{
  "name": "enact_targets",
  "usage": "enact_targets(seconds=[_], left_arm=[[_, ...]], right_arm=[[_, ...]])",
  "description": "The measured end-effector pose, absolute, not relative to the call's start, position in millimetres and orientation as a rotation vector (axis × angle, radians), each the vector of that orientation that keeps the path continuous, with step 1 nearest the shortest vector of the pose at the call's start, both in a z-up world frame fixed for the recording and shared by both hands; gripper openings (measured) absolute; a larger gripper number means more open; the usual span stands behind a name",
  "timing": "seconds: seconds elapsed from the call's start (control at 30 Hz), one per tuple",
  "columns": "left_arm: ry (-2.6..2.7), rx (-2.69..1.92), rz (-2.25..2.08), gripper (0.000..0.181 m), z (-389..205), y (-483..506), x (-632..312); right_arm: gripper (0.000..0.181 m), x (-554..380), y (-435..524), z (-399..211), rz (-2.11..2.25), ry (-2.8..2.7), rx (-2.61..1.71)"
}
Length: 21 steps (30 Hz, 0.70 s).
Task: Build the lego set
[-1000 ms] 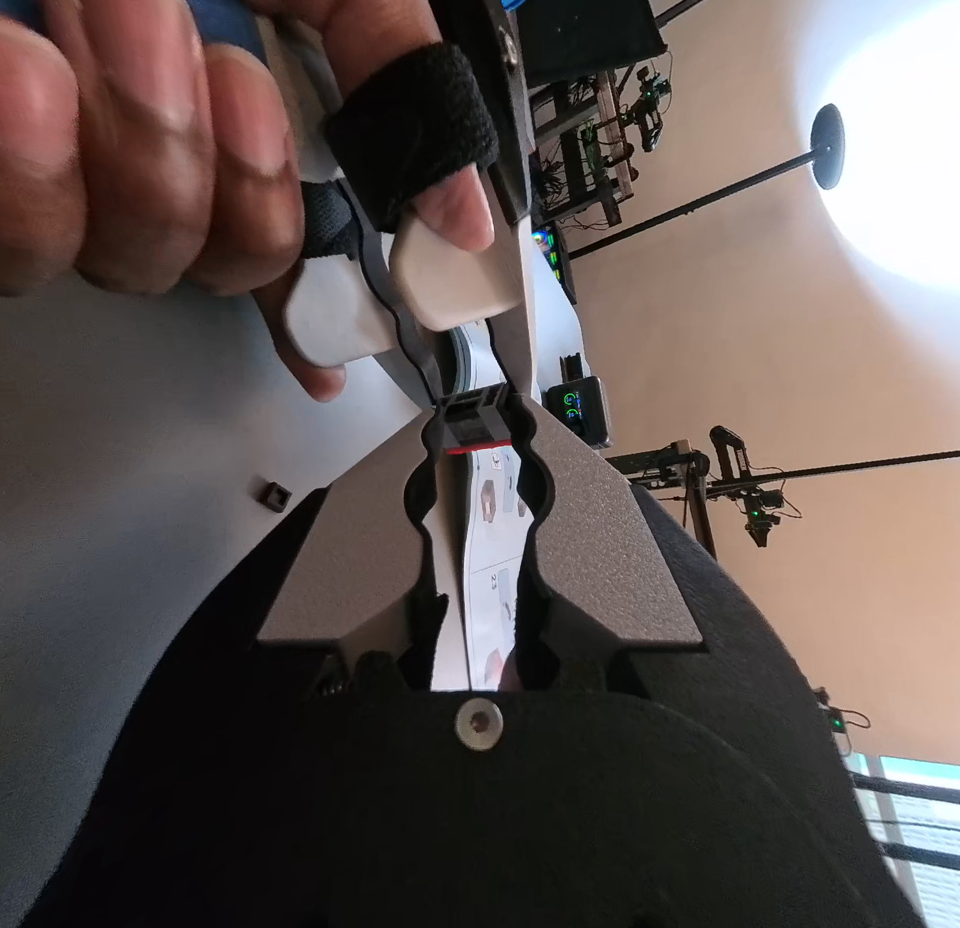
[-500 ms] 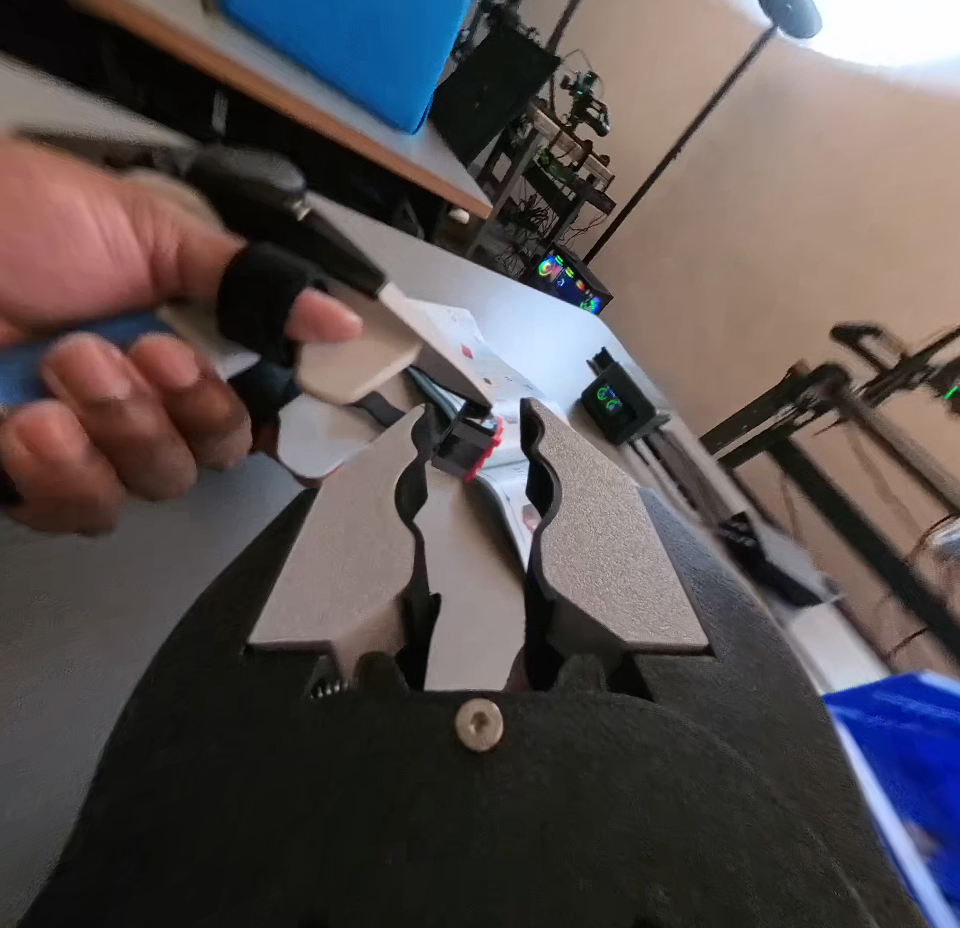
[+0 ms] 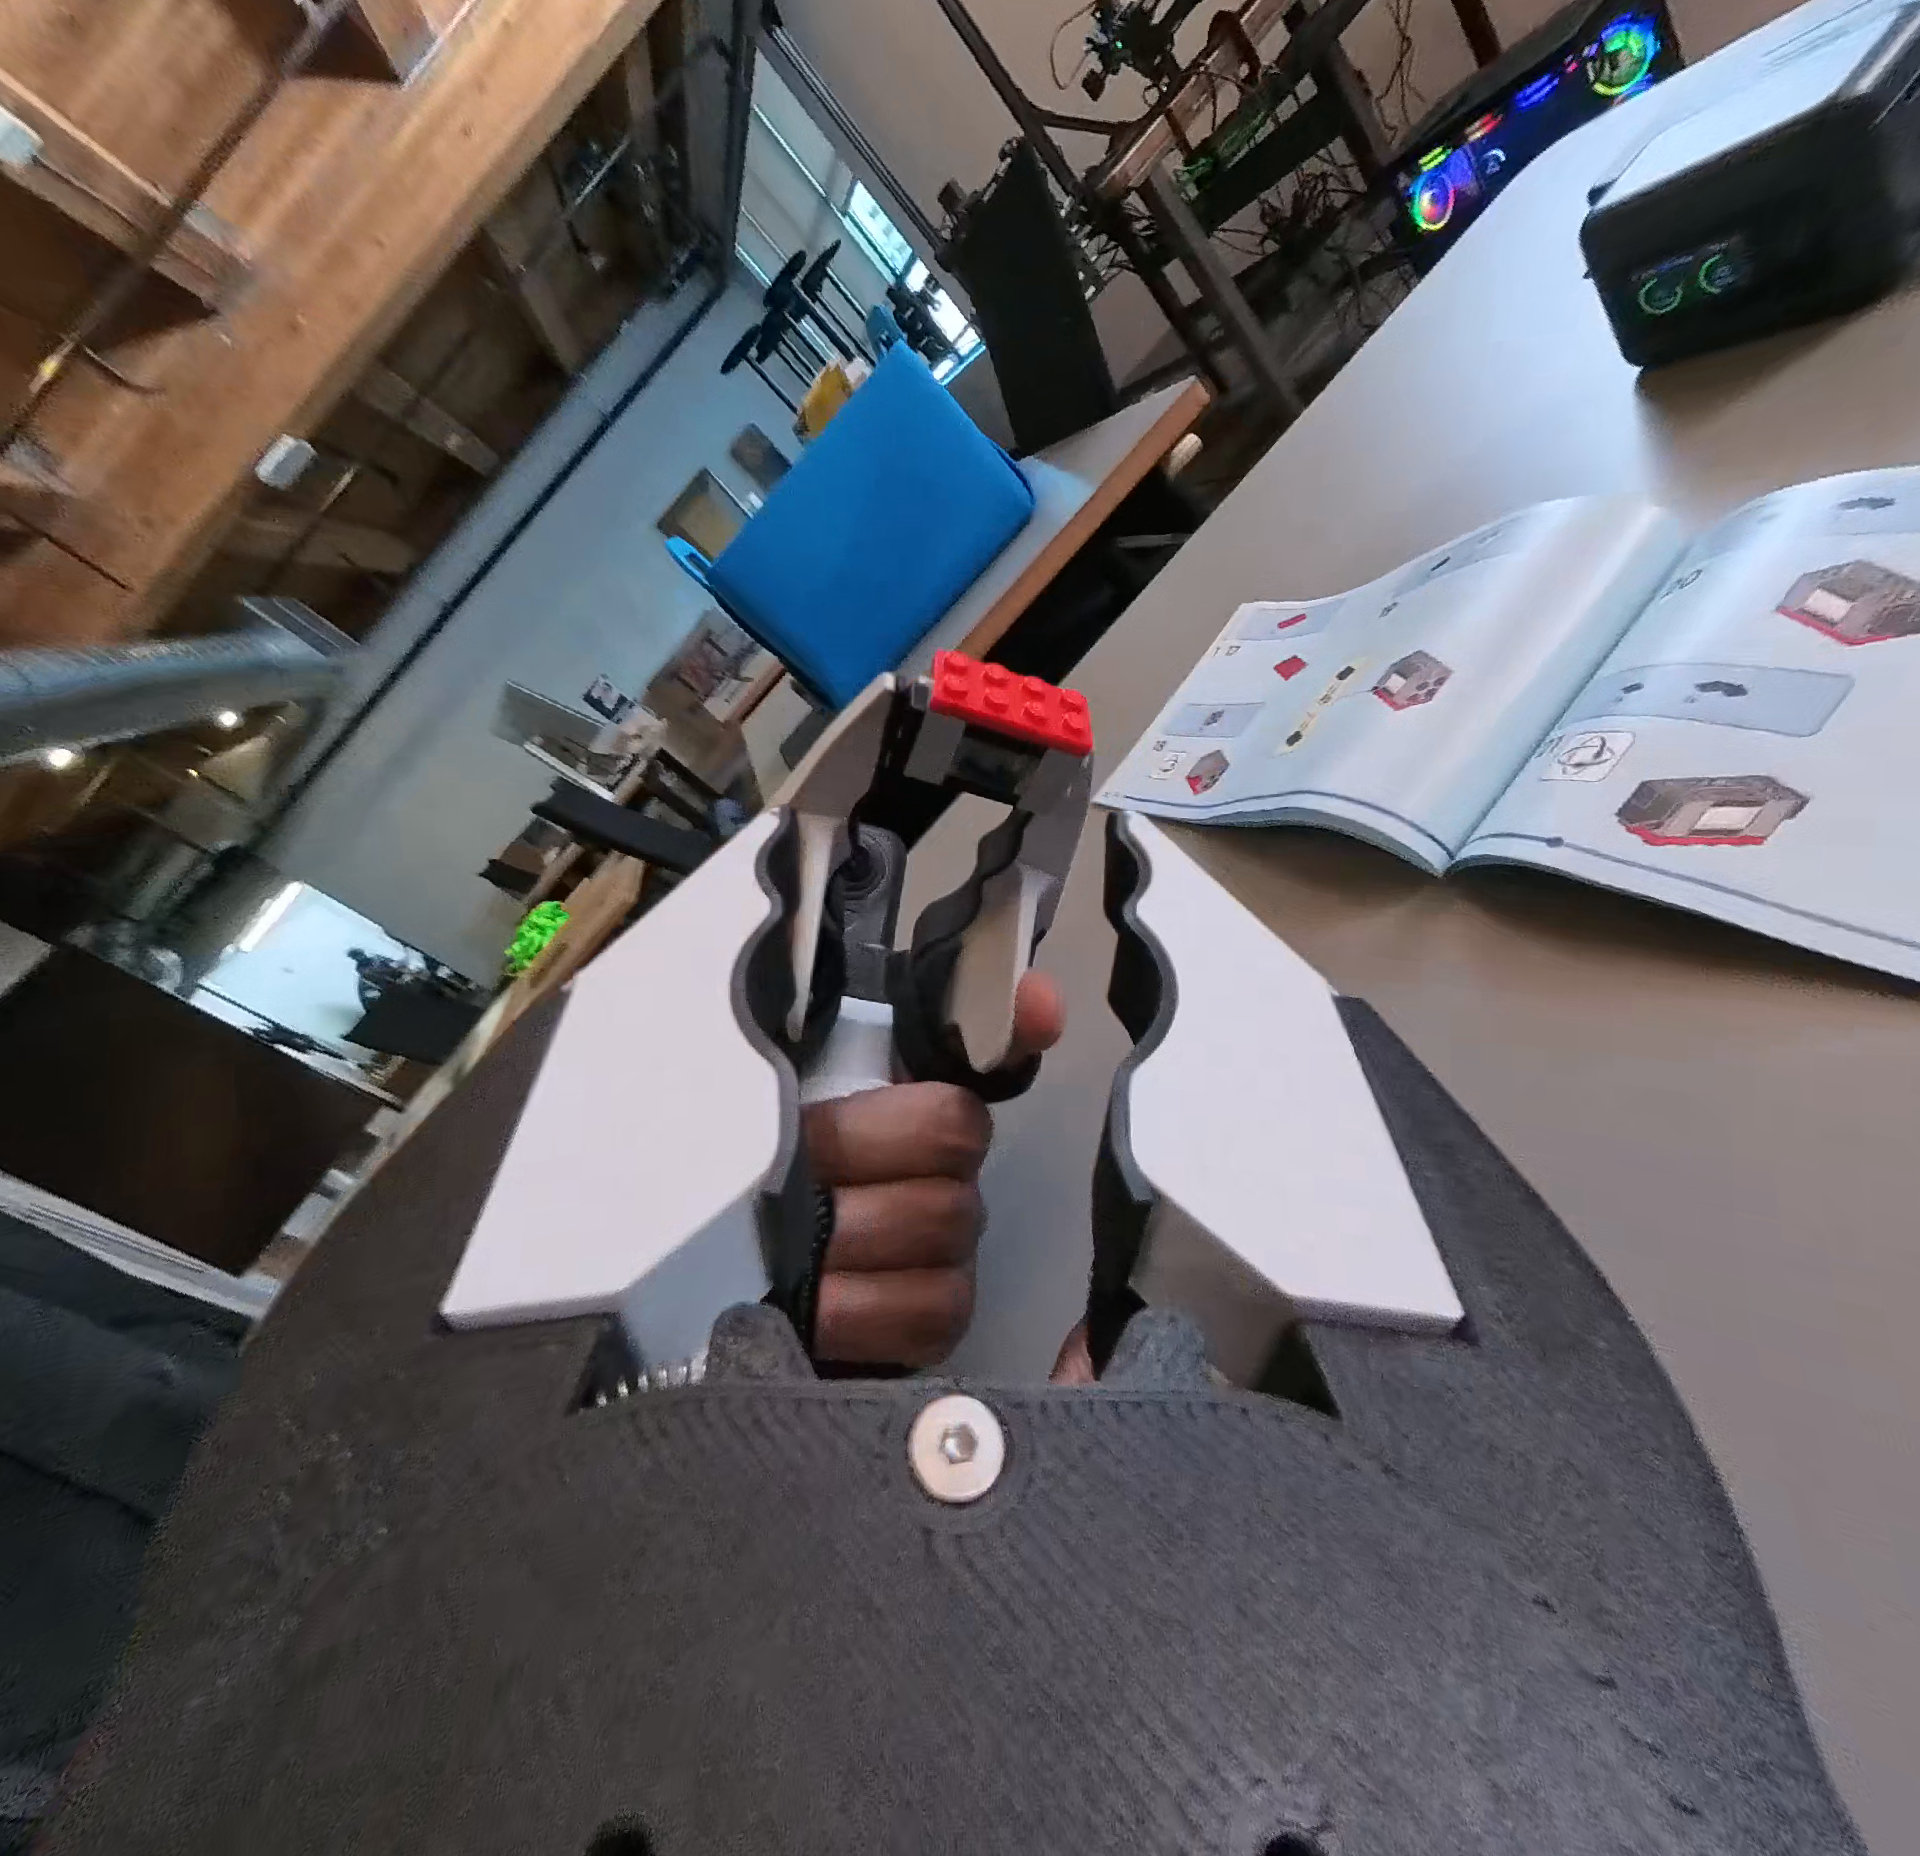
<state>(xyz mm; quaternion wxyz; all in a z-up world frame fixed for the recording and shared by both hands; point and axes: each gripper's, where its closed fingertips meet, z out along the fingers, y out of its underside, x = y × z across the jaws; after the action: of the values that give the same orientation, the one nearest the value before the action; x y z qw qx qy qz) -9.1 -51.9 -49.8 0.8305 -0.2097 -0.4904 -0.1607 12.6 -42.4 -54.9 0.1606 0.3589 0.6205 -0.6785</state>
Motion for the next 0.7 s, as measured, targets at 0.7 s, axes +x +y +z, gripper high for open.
enact_targets(seconds=[0.7], left_arm=[[-0.912,-0.578,-0.244,0.038,-29.3,-35.4,4.7]], right_arm=[[0.051,7.3,-32.2,-41.6,-1.967,1.73,1.052]])
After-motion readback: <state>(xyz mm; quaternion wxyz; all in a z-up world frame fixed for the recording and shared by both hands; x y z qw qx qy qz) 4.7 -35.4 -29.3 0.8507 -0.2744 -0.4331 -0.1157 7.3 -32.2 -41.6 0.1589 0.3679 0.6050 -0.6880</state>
